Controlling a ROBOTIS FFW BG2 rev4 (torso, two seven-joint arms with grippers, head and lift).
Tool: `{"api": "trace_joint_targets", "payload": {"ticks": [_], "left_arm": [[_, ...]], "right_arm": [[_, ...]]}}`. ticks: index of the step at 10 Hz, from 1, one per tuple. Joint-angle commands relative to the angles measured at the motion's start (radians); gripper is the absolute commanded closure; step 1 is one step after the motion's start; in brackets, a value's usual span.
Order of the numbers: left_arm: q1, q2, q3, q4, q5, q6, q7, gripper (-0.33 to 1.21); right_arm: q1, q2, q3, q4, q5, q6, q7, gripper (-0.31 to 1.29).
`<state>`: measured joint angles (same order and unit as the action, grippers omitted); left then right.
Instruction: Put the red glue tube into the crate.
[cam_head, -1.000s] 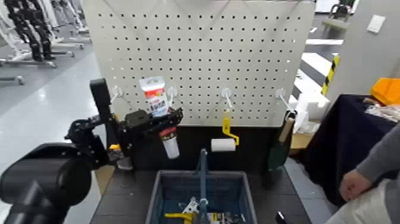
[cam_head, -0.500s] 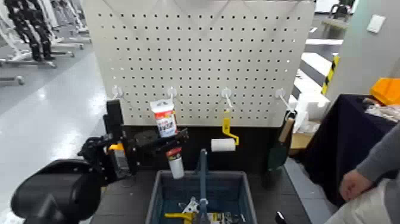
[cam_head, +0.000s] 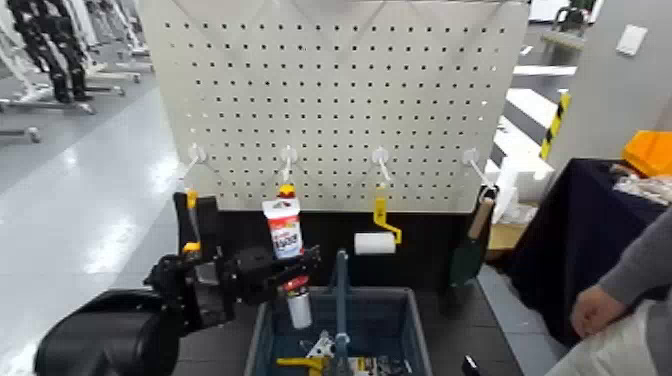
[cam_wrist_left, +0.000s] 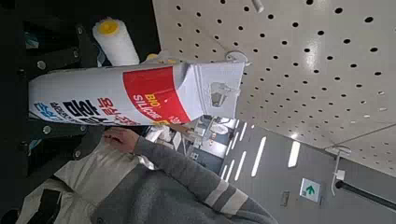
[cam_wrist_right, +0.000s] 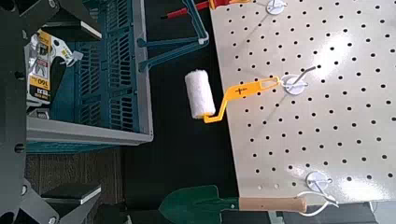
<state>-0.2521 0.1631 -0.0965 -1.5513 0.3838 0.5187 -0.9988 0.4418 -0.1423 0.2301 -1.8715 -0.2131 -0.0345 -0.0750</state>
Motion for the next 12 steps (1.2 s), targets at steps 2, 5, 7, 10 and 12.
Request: {"api": "trace_joint_targets", "payload": {"ticks": [2,5,7,10,12], "left_arm": [[0.008,-0.007,-0.011,0.071,-0.017,-0.008,-0.018,1.19],[0.014,-0.011,-0.017,0.117,-0.040,-0.016,-0.026,1.19],[0.013,-0.016,-0.022,0.155,-0.056,-0.032,-0.024,1.19],[0.002,-0.022,-0.035,0.208,-0.083,-0.055,-0.017,1.19],[-0.009,-0.031,-0.043,0.250,-0.089,-0.074,-0.015,1.19]], "right_arm": [[0.000,0.000,0.002,0.000,-0.002,0.001,0.000,0.16],[0.000,0.000,0.003,0.000,-0.003,0.001,0.001,0.17],[-0.002,-0.003,0.003,0.000,-0.006,-0.001,0.001,0.17],[-0.005,-0.003,0.006,0.002,-0.011,0.001,0.001,0.17],[-0.005,-0.003,0.006,0.002,-0.014,0.001,0.004,0.17]]}}
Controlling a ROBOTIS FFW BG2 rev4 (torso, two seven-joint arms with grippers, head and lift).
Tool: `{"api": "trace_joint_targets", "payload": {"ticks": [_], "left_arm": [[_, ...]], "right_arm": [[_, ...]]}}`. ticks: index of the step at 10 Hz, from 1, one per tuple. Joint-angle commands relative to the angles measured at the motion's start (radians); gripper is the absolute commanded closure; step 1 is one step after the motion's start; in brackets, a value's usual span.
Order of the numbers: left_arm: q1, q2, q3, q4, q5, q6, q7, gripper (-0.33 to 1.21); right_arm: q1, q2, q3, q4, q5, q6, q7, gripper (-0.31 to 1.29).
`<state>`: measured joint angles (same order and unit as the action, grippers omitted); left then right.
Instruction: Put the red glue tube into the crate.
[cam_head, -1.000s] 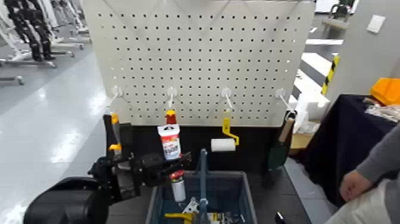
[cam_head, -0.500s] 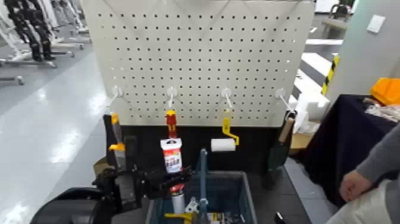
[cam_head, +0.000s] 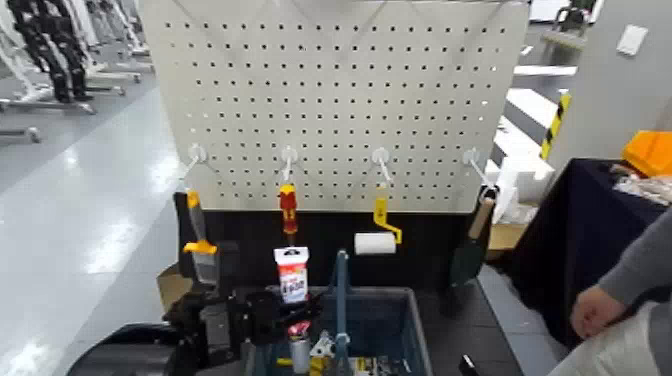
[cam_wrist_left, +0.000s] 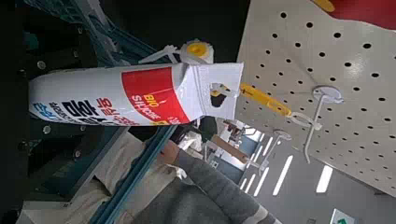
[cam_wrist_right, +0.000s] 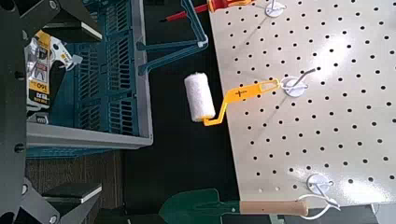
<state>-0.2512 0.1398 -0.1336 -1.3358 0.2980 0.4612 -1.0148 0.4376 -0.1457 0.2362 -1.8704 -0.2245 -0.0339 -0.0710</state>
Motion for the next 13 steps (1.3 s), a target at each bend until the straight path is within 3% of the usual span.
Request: {"api": "trace_joint_targets", "payload": {"ticks": [1,7,8,9,10,13], "left_arm": [[-0.016,-0.009,-0.017,0.044,-0.007,-0.018,0.001,1.19],[-0.034,-0.009,-0.052,0.066,-0.069,-0.019,0.007,1.19],[-0.034,-0.009,-0.049,0.064,-0.068,-0.015,0.012,1.08],[-0.034,-0.009,-0.044,0.058,-0.063,-0.019,0.013,0.38],[-0.036,-0.009,-0.044,0.053,-0.063,-0.021,0.012,-0.04],[-0.034,-0.008,-0.041,0.033,-0.060,-0.030,0.013,-0.08]], "right_arm": [[0.000,0.000,0.000,0.001,-0.003,0.000,0.002,0.17],[-0.003,-0.005,0.002,0.002,-0.009,-0.001,0.003,0.17],[-0.003,-0.005,0.002,0.002,-0.009,-0.003,0.003,0.17],[-0.003,-0.006,0.000,0.001,-0.010,-0.003,0.003,0.17],[-0.002,-0.006,0.000,0.002,-0.010,-0.004,0.003,0.17],[-0.002,-0.009,0.000,0.002,-0.012,-0.006,0.002,0.17]]}}
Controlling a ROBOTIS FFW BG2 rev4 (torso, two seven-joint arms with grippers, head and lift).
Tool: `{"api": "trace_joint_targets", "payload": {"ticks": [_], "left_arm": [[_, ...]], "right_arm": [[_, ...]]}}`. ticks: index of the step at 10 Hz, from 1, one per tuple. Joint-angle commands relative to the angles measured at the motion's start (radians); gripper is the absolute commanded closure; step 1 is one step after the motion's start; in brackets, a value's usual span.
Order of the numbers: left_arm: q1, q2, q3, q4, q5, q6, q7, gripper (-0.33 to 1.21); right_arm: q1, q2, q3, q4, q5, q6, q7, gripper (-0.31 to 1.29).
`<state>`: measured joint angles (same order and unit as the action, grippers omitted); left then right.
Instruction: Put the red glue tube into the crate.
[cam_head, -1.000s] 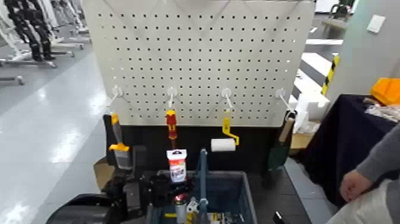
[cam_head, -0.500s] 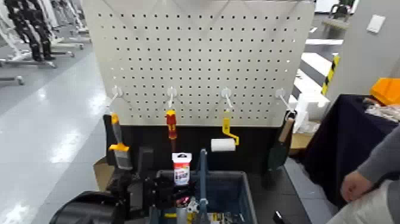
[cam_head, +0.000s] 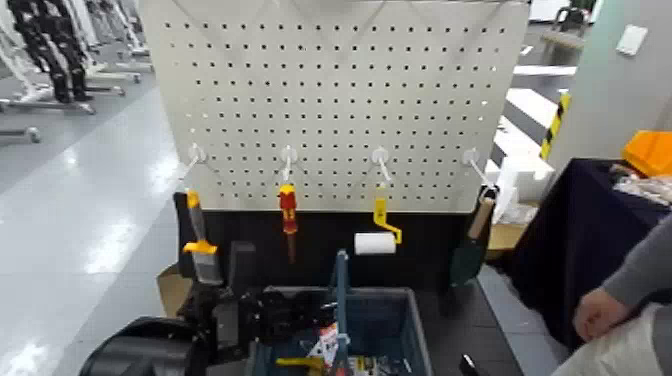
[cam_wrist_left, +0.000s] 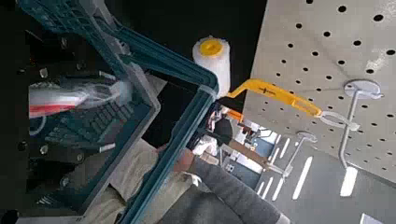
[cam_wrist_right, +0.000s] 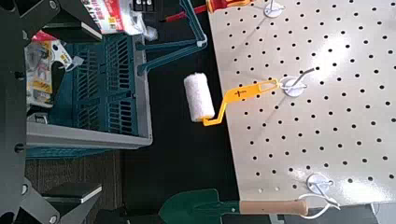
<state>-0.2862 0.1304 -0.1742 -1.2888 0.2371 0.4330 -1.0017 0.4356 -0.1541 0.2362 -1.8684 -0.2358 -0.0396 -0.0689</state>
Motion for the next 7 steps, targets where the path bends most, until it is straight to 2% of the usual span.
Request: {"api": "trace_joint_targets", "payload": {"ticks": [1,4,7], "left_arm": [[0.001,0.002,0.004,-0.027,0.001,0.000,0.002,-0.08],[0.042,0.000,0.044,-0.158,-0.027,0.033,0.018,-0.08],[0.144,0.009,0.110,-0.379,-0.065,0.112,0.063,-0.08]], "right_arm": [[0.000,-0.001,-0.002,0.000,0.000,0.000,0.000,0.17],[0.003,-0.001,-0.003,0.000,-0.003,0.000,0.000,0.17],[0.003,-0.002,0.000,-0.002,-0.003,0.000,0.000,0.17]]}}
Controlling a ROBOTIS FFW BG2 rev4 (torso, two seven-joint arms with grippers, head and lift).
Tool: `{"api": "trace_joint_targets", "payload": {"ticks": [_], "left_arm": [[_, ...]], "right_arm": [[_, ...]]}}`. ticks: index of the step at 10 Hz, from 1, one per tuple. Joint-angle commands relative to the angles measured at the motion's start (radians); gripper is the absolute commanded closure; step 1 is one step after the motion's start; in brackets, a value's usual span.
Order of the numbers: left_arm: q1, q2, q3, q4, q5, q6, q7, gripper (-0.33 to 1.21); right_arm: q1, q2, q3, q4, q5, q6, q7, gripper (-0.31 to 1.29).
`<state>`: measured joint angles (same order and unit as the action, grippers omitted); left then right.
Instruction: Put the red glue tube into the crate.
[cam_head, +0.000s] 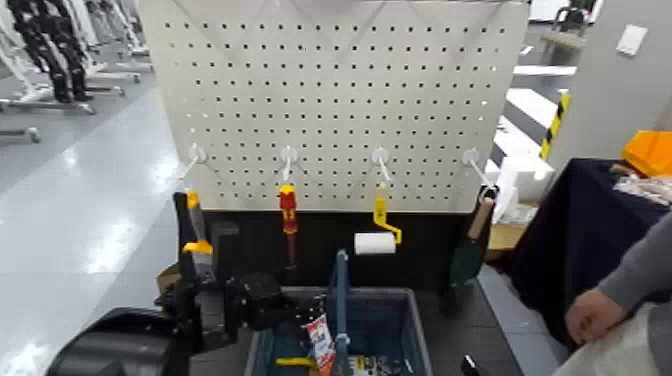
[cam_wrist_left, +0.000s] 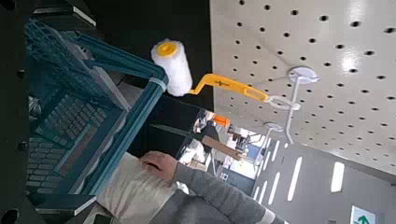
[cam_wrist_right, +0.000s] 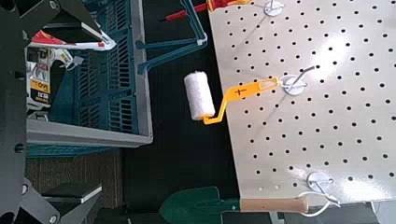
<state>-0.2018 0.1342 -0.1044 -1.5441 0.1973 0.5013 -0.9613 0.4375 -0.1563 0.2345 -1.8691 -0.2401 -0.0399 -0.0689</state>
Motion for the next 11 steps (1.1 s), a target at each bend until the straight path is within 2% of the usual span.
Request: {"api": "trace_joint_targets", "payload": {"ticks": [1,3,5,6,7,8,9,10,11], "left_arm": [[0.093,0.005,0.061,-0.191,-0.035,0.054,0.050,-0.08],[0.190,-0.007,0.101,-0.327,-0.096,0.048,0.148,-0.08],[0.314,-0.041,0.143,-0.395,-0.119,-0.040,0.299,-0.08],[0.390,-0.054,0.147,-0.404,-0.134,-0.155,0.398,-0.07],[0.469,-0.099,0.157,-0.403,-0.145,-0.265,0.530,-0.06],[0.532,-0.143,0.166,-0.392,-0.174,-0.363,0.592,-0.05],[0.598,-0.173,0.158,-0.390,-0.200,-0.408,0.658,-0.04],[0.642,-0.203,0.161,-0.369,-0.220,-0.472,0.665,-0.04],[0.671,-0.219,0.158,-0.341,-0.200,-0.570,0.725,-0.01]], "right_arm": [[0.003,-0.002,0.000,-0.002,0.002,-0.003,0.000,0.17],[0.006,-0.003,0.003,-0.009,0.013,-0.015,-0.014,0.17],[0.017,-0.005,0.000,-0.021,0.028,-0.015,-0.028,0.17],[0.020,-0.005,-0.003,-0.021,0.028,-0.017,-0.029,0.17],[0.027,-0.003,-0.007,-0.024,0.036,-0.018,-0.029,0.17],[0.035,-0.005,-0.012,-0.025,0.048,-0.034,-0.040,0.17],[0.043,-0.003,-0.017,-0.028,0.055,-0.035,-0.048,0.17],[0.055,-0.003,-0.023,-0.036,0.076,-0.043,-0.058,0.15],[0.070,-0.003,-0.026,-0.048,0.085,-0.040,-0.084,0.14]]}}
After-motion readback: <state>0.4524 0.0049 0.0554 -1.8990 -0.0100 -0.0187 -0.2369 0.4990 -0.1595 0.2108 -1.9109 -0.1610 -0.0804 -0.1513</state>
